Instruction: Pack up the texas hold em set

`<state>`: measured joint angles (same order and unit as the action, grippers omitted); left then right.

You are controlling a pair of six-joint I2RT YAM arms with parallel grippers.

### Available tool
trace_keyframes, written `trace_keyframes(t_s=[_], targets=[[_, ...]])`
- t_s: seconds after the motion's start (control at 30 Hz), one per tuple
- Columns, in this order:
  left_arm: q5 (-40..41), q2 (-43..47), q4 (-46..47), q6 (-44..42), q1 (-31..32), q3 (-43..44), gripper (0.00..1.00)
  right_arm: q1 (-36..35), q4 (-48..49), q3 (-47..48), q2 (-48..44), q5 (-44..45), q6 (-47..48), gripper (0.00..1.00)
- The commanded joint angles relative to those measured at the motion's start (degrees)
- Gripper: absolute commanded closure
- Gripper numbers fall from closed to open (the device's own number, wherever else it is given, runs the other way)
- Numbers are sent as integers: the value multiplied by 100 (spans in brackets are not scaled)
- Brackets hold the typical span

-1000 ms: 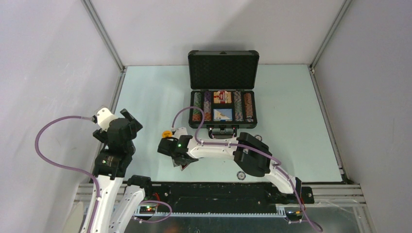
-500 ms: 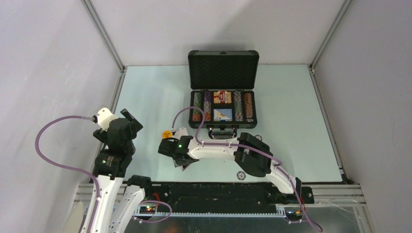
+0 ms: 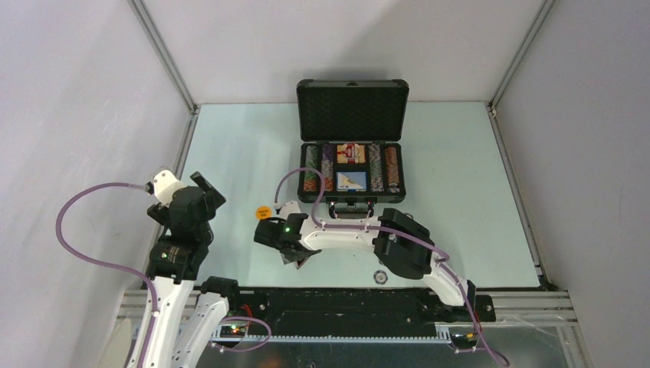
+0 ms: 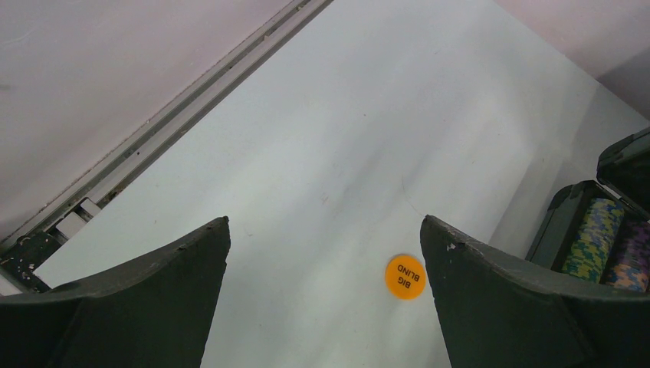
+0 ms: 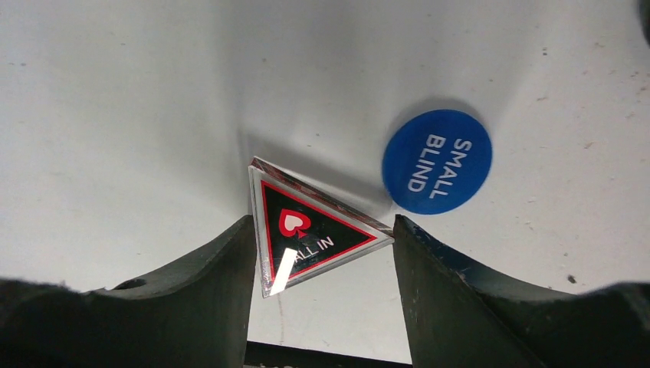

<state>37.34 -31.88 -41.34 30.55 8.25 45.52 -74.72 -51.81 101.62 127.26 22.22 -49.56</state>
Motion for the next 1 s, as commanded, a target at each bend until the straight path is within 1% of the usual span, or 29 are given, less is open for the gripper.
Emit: trace_keyframes(t_s=[0.0,0.17,0.43,0.63,0.8,0.97], targets=[[88,-18,30,-3,30,236,2,183,-342,-157,-378,209,261,42],[89,-16,37,-8,29,238,2,453,-180,-165,-718,88,508,42],[98,-20,32,-7,32,238,2,1186,-13,-15,-1308,-97,1092,42],[80,-28,38,-13,29,236,2,2031,-62,370,-1437,-271,1631,41],[61,-31,38,-5,28,238,2,2739,-191,1026,-1221,-357,2039,41],[62,-34,33,-25,32,238,2,3393,-394,2116,-625,-433,2427,41]])
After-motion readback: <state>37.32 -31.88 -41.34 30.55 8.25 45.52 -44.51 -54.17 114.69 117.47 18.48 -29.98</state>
